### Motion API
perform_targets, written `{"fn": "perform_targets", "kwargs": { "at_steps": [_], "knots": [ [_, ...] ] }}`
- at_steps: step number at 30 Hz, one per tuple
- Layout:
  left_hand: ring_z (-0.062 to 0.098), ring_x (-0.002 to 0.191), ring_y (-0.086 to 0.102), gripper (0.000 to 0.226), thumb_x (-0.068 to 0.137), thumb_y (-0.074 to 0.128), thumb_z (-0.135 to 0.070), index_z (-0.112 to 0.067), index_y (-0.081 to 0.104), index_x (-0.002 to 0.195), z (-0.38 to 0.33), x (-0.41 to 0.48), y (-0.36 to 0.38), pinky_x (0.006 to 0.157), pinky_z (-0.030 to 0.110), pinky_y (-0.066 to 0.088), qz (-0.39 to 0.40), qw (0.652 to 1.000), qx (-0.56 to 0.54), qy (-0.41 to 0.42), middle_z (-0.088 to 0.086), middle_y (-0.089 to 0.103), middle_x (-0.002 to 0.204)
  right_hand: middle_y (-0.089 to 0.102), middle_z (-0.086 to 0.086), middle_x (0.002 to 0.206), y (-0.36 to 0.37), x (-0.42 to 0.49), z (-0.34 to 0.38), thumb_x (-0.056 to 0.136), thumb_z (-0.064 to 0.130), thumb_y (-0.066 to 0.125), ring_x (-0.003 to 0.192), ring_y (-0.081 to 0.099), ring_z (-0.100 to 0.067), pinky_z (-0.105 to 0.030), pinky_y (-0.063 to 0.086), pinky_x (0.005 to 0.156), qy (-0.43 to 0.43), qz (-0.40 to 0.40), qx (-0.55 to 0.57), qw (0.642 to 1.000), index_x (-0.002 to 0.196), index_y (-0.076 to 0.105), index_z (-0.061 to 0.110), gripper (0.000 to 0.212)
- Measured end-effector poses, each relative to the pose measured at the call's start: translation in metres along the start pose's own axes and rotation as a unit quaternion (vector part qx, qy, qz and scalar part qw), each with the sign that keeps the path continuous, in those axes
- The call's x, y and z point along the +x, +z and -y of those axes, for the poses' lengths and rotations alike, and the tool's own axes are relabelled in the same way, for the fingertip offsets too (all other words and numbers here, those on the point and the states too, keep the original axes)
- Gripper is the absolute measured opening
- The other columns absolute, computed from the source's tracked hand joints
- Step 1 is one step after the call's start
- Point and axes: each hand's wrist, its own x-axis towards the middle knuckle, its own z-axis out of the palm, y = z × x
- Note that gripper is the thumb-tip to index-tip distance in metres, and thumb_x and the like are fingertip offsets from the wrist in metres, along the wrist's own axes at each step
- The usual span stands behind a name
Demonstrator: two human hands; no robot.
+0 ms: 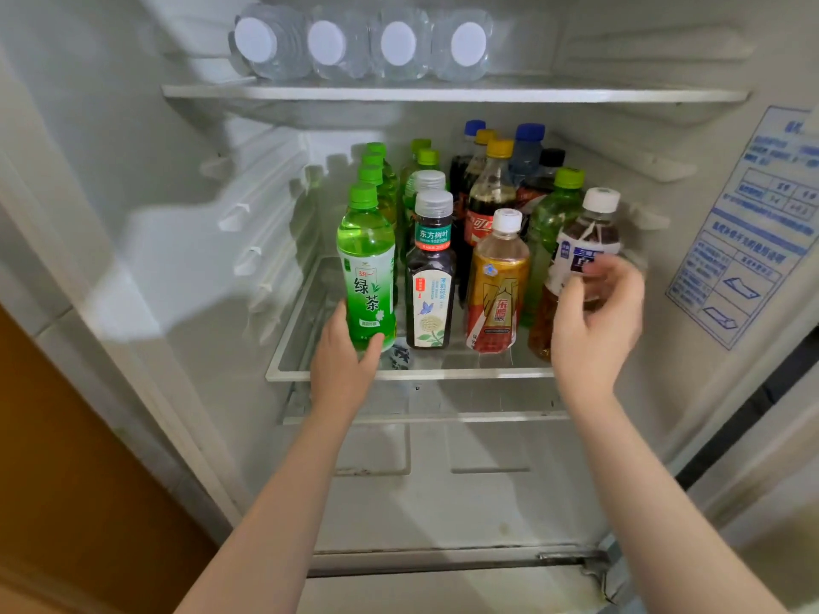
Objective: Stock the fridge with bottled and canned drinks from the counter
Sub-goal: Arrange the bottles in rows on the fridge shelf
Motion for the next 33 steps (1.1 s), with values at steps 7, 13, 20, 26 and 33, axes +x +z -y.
{"fn": "perform_targets", "kwargs": {
  "at_steps": [7, 13, 20, 26, 33],
  "knots": [
    [0.022, 0.124, 0.047, 0.065, 0.088, 0.062, -0.027, -0.011, 0.032, 0.144, 0.0, -0.004, -0.001, 0.101, 0.045, 0.043, 0.01, 1.0, 0.006, 0.022, 0.006, 0.049, 0.137, 0.05, -0.014, 0.123, -0.001, -0.014, -0.034, 0.071, 0.005, 0.067, 0.115, 0.05, -0.03, -0.046, 0.043, 0.099, 0.063, 0.035, -0.119, 0.99, 0.128, 0.044, 0.0, 0.062],
    [0.023, 0.128, 0.044, 0.068, 0.09, 0.059, -0.028, -0.011, 0.027, 0.147, 0.001, -0.006, -0.001, 0.103, 0.046, 0.041, 0.016, 0.999, 0.029, 0.024, 0.008, 0.046, 0.141, 0.043, -0.01, 0.141, 0.005, -0.009, -0.049, 0.081, 0.011, 0.065, 0.127, 0.045, -0.031, -0.042, 0.036, 0.105, 0.174, 0.129, -0.144, 0.965, 0.146, 0.02, 0.015, 0.08],
    [0.023, 0.129, 0.043, 0.07, 0.091, 0.059, -0.03, -0.013, 0.024, 0.149, 0.001, -0.006, 0.0, 0.104, 0.047, 0.04, 0.018, 0.999, 0.04, 0.014, 0.008, 0.044, 0.143, 0.047, -0.006, 0.138, 0.004, -0.011, -0.057, 0.08, 0.017, 0.068, 0.123, 0.049, -0.029, -0.042, 0.04, 0.102, 0.162, 0.126, -0.15, 0.967, 0.144, 0.023, 0.019, 0.078],
    [0.025, 0.128, 0.043, 0.071, 0.09, 0.06, -0.029, -0.011, 0.024, 0.148, 0.002, -0.006, -0.001, 0.103, 0.047, 0.04, 0.022, 0.999, 0.027, 0.016, 0.01, 0.044, 0.142, 0.04, -0.01, 0.139, -0.001, -0.017, -0.057, 0.078, 0.015, 0.07, 0.129, 0.041, -0.026, -0.044, 0.037, 0.107, 0.152, 0.13, -0.124, 0.972, 0.144, 0.025, 0.011, 0.08],
    [0.03, 0.136, 0.029, 0.067, 0.085, 0.058, -0.023, 0.002, 0.032, 0.141, -0.004, -0.025, -0.001, 0.115, 0.039, 0.024, -0.126, 0.985, -0.051, 0.105, 0.02, 0.034, 0.145, 0.042, -0.019, 0.137, -0.021, -0.039, -0.041, 0.079, 0.008, 0.067, 0.13, 0.038, -0.028, -0.025, 0.03, 0.107, 0.038, 0.127, -0.152, 0.979, 0.137, 0.036, -0.003, 0.066]
  ]
}}
